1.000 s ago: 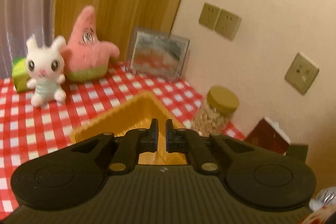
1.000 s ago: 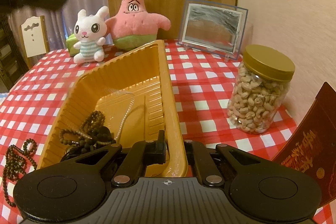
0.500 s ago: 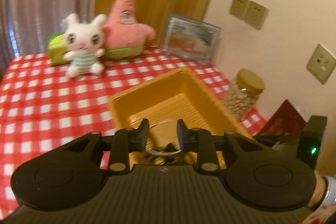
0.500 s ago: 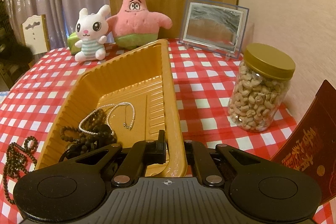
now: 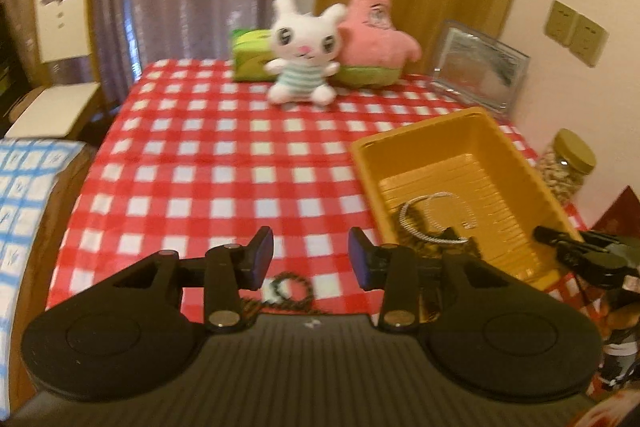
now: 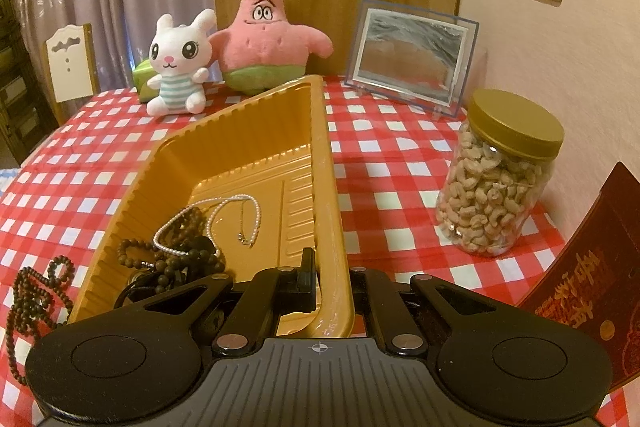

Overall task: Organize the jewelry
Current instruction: 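Grasp the long dark bead strand on the cloth with the left tool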

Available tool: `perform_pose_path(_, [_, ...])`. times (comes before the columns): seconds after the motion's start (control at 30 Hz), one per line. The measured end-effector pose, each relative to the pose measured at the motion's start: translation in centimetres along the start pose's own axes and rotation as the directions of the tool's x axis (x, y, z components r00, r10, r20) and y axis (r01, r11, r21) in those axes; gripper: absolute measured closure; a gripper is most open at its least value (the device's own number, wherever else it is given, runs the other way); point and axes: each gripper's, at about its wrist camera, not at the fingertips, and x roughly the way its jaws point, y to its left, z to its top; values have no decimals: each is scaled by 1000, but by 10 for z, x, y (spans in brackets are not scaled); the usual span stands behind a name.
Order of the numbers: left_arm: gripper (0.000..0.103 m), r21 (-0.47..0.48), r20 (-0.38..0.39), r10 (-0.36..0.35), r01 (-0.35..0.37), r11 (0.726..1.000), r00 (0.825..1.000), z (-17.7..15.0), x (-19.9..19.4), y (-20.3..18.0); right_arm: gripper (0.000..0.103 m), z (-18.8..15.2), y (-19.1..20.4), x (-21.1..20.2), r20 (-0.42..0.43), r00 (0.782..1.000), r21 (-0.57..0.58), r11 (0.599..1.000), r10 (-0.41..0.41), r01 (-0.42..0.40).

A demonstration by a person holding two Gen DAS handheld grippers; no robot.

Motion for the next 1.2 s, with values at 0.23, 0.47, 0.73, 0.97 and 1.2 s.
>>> perform_pose_path(0.23, [62,-62,-45,69,-71,995,997,-26,-4,22,98,-1,1,-1,0,1000,-5,1000,0,0])
perform_pose_path(0.47, [42,-112,-125,96,-110,988,987,-62,8,35,98,-8,1,-3,-12,1000,-8,1000,-2,2])
perform_pose_path(0.73, [35,-155,-185,85,-114,981,979,-90,51,31,98,-10,0,-3,-23,1000,-12,1000,-5,5])
perform_pose_path(0.97, [34,-178,-175,120,-151,972,977,-85,82,21,98,-10,-1,-2,-29,1000,-10,1000,-3,2])
perform_pose_path(1.2, [47,0,-127,226,-228,974,966,-87,96,-2,98,-11,-2,-1,-33,999,-4,1000,-3,3])
